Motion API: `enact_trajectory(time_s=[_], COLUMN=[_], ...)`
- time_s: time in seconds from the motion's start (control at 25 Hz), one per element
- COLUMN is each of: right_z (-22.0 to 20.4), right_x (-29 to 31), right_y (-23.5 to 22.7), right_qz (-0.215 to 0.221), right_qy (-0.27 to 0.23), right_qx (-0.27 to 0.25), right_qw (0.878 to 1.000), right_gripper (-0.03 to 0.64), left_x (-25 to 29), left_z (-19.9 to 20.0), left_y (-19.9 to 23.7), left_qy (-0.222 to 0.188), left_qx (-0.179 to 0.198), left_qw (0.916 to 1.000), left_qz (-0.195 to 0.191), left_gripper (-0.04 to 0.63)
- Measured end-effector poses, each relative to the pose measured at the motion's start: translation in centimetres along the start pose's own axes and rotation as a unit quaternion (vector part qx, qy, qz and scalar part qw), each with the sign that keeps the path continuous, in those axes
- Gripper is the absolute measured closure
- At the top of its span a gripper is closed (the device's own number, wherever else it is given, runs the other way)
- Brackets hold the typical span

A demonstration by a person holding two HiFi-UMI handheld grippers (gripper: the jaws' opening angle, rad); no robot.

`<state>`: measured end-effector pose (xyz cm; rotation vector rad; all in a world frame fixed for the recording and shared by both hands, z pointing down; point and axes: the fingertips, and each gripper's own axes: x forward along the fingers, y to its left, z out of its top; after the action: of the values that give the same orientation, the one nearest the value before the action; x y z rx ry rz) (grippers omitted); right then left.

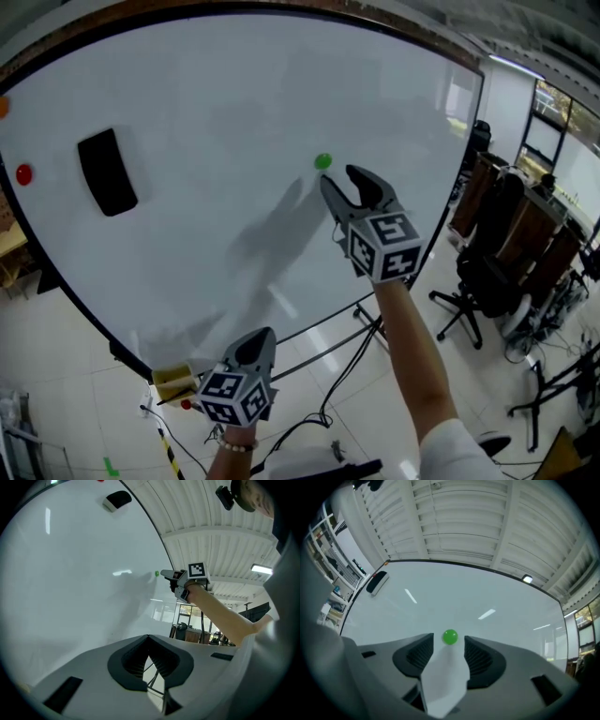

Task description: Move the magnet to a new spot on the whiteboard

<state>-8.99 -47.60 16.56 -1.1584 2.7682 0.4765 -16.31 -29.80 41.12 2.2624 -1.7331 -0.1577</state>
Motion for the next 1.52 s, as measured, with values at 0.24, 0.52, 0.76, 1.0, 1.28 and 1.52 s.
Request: enact_trajectory(time_s=[0.24, 0.52, 0.76, 1.0, 1.28, 1.52], right_z=[-0.2, -0.1, -0.1, 0.0, -0.1, 0.0], right_x=[2.3, 3.5, 3.6, 3.6, 3.7, 3.6], right_y=[0.0, 0.3, 0.5, 0.3, 0.1, 0.2], right_qz=[0.004, 0.003, 0.015, 0.030, 0.032, 0.022], right_qy=[0.015, 0.020, 0.017, 0.018, 0.023, 0.030], right_qx=[-0.005, -0.017, -0.007, 0.002, 0.007, -0.013], right_qw=[1.000, 1.000, 1.000, 0.999, 0.999, 0.999], right_gripper=[0.404, 0.423, 0.446, 0.451, 0.482, 0.489], left_x=[-0.6, -1.0, -0.9, -0.7, -0.6, -0.8], left_z=[-0.5, -0.7, -1.2, -1.6, -1.9, -1.8], left_y=[0.9, 2.0, 2.1, 2.1, 2.3, 2.1], left_qy=[0.001, 0.001, 0.007, 0.010, 0.009, 0.008], left_qx=[-0.005, -0.011, -0.016, -0.021, -0.025, -0.026], left_qw=[0.9999, 0.9996, 0.9995, 0.9993, 0.9992, 0.9992], left_qz=[0.014, 0.027, 0.027, 0.028, 0.029, 0.029], left_gripper=[0.597, 0.597, 0.597, 0.597, 0.597, 0.597])
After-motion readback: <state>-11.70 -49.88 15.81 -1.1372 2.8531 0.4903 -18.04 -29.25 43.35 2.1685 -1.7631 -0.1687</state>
